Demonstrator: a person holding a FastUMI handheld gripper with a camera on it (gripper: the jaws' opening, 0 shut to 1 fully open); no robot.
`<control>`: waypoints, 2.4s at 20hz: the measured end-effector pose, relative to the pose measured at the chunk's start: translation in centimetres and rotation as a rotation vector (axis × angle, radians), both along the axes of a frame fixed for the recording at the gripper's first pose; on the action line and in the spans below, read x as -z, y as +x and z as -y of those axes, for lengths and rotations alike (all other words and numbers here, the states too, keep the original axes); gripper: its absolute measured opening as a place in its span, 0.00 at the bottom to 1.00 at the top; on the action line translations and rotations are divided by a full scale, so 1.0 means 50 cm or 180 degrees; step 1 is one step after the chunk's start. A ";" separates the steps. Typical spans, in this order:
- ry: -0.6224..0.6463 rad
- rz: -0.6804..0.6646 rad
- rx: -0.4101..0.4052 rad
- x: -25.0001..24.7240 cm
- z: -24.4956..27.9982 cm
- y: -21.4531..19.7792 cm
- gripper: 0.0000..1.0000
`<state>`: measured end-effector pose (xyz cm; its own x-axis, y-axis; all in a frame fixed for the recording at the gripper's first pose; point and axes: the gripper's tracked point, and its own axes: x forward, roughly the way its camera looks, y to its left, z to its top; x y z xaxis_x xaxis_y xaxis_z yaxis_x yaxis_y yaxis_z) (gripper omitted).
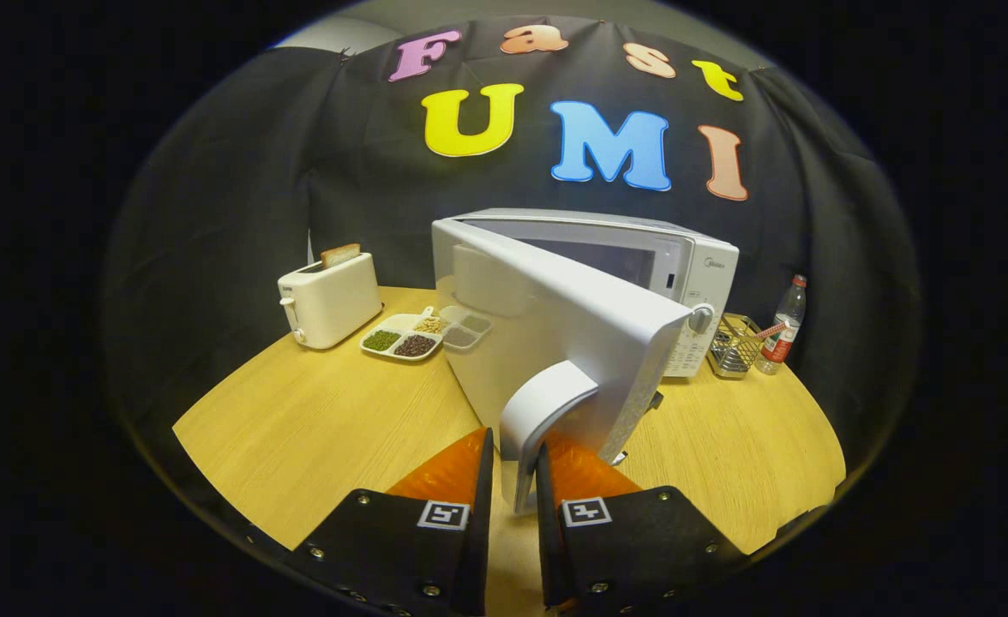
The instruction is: Open the microwave, put the food inside, and close the microwave door.
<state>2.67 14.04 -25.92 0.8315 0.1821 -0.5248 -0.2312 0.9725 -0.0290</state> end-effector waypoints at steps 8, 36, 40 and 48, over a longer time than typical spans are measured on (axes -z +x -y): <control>-0.0088 0.0104 -0.0067 0.001 -0.088 -0.040 0.26; 0.0532 0.0287 -0.1205 -0.107 -0.236 -0.232 0.95; 0.0635 0.0405 -0.0884 -0.138 -0.145 -0.203 0.95; 0.0598 0.0319 -0.0247 -0.104 0.056 -0.148 0.94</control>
<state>-4.75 11.23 -20.73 0.8576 0.3342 -0.3911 -0.3105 0.9424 0.1243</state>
